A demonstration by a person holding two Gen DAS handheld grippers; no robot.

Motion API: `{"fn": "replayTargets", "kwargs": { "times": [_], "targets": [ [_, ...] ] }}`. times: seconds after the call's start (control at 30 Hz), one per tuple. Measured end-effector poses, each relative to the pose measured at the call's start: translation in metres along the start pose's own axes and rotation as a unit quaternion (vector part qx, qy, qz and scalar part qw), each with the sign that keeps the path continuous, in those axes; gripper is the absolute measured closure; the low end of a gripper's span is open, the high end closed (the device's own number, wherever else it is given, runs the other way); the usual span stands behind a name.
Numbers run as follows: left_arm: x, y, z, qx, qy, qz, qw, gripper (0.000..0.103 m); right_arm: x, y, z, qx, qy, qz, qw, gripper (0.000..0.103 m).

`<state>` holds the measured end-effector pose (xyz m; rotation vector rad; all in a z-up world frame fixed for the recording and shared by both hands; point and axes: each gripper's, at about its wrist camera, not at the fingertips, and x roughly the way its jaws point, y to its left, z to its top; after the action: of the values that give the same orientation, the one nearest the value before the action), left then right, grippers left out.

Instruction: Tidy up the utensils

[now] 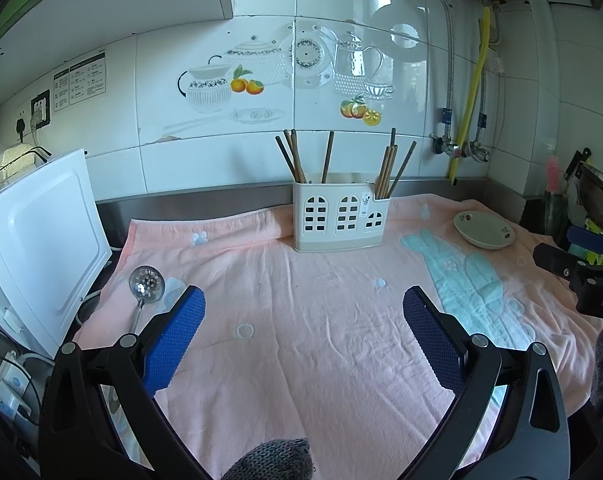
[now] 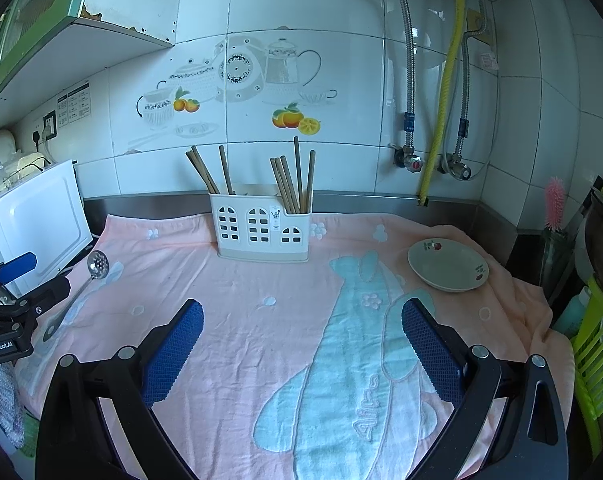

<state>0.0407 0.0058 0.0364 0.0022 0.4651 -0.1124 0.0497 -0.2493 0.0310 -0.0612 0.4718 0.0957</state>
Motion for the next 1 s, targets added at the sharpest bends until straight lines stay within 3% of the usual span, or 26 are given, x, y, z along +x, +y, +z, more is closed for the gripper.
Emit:
{"fn": "replayTargets", "kwargs": {
  "times": [0.77, 1.0],
  "targets": [
    [0.0028, -0.0032, -0.0019, 0.001, 0.004, -0.002, 1.0000, 0.005, 0.0024, 0.0005, -0.0042, 0.001, 0.005, 0.000, 1.000, 0.007],
    [-0.0001, -0.0014, -0.0016, 0.000, -0.010, 0.008, 0.9999, 0.005, 0.0027, -0.0005, -0.0060, 0.001, 0.007, -0.004, 1.000, 0.007]
  ]
}}
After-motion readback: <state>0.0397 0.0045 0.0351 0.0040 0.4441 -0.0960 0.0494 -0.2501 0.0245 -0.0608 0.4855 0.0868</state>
